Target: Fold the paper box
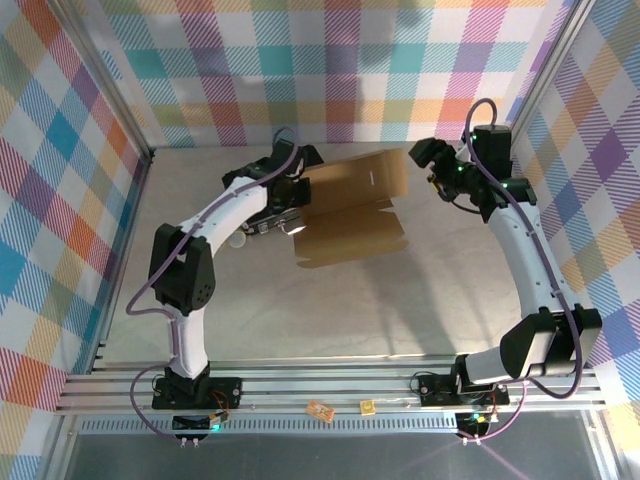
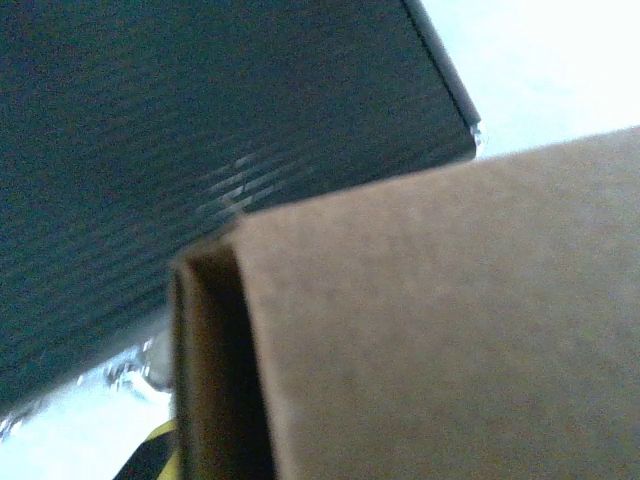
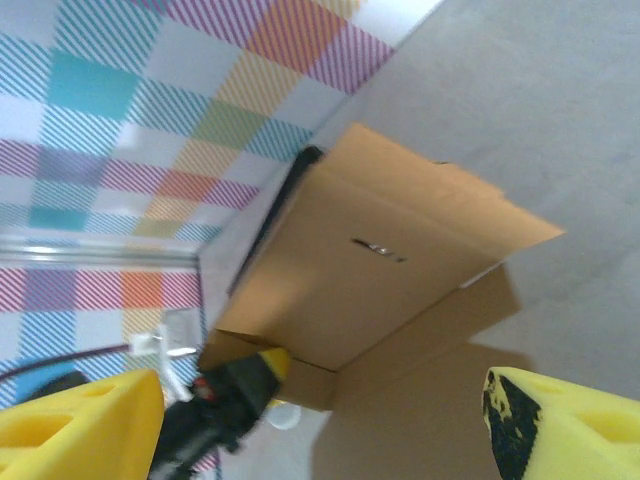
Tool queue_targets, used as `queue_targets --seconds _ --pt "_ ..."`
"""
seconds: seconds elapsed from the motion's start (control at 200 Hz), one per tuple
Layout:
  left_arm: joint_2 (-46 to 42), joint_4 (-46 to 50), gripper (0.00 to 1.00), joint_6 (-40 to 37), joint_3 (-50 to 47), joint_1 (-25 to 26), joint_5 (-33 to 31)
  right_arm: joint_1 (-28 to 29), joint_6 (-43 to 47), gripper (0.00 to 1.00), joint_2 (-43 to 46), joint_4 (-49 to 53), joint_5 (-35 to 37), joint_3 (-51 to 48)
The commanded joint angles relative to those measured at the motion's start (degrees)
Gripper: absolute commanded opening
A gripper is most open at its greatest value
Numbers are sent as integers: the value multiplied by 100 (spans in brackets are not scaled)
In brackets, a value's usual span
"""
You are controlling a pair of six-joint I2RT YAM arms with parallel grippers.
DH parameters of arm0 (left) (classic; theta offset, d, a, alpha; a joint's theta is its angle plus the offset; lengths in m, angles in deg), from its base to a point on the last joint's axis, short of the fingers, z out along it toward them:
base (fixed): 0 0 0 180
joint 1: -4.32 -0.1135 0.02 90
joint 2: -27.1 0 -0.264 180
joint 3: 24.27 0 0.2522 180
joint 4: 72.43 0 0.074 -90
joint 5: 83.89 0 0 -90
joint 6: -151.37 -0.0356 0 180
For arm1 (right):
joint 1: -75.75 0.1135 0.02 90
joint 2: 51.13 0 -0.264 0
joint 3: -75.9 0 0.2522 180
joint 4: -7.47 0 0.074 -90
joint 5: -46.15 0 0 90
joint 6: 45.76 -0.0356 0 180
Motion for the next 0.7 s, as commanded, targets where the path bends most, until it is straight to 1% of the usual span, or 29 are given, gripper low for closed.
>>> queue_targets --seconds 0.0,0.07,0.2,0.345,0.415,0.515,0.63,0.695 --pt "-450 912 0 -185 166 -136 1048 -40 1133 82 92 438 -627 -127" --pt "-509 1238 0 -326 216 -157 1175 -40 1573 82 64 523 -927 -146" --pt "-632 1635 0 -588 221 -157 1404 -32 2368 82 129 504 -1221 -398" --pt "-742 1978 0 -745 229 -157 1316 -10 3042 78 198 276 -1799 -625" --pt "-759 2095 0 -810 259 -157 1296 -7 3294 77 200 345 -1759 -670" --pt "-768 2173 0 -874 296 -157 1337 7 3543 76 290 520 -1217 -820" --pt "-770 2254 0 -956 343 -157 1362 8 3651 76 347 503 -1222 -1052" --pt "-759 2318 0 -1013 379 -157 1319 13 3537 73 386 469 -1165 -1052"
